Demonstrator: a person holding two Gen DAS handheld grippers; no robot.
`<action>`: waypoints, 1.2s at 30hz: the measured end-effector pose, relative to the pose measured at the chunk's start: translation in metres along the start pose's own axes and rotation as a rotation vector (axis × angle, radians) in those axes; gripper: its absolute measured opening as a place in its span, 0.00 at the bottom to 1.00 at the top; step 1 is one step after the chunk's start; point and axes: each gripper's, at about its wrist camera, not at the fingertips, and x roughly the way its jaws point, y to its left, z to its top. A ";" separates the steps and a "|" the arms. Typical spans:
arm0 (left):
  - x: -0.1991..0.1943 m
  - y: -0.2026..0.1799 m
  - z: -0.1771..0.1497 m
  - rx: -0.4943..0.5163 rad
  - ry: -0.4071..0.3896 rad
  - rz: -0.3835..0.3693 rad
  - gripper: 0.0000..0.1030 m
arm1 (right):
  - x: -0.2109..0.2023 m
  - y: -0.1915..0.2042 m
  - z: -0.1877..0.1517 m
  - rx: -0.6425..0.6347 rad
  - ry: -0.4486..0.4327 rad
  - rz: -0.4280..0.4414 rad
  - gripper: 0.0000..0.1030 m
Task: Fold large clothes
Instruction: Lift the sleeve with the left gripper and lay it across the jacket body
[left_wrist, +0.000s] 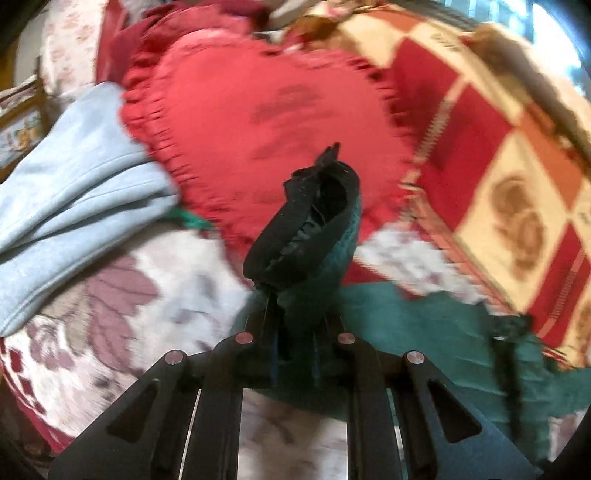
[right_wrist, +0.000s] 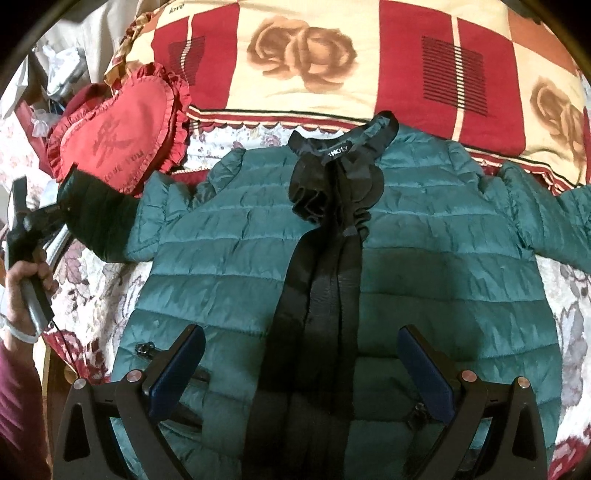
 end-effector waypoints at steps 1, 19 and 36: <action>-0.006 -0.014 0.000 0.014 -0.001 -0.028 0.11 | -0.003 -0.002 -0.001 0.001 -0.006 -0.002 1.00; -0.060 -0.213 -0.035 0.237 0.050 -0.341 0.09 | -0.029 -0.040 -0.006 0.077 -0.050 -0.009 1.00; -0.056 -0.345 -0.094 0.385 0.165 -0.504 0.08 | -0.043 -0.090 -0.011 0.183 -0.071 -0.025 1.00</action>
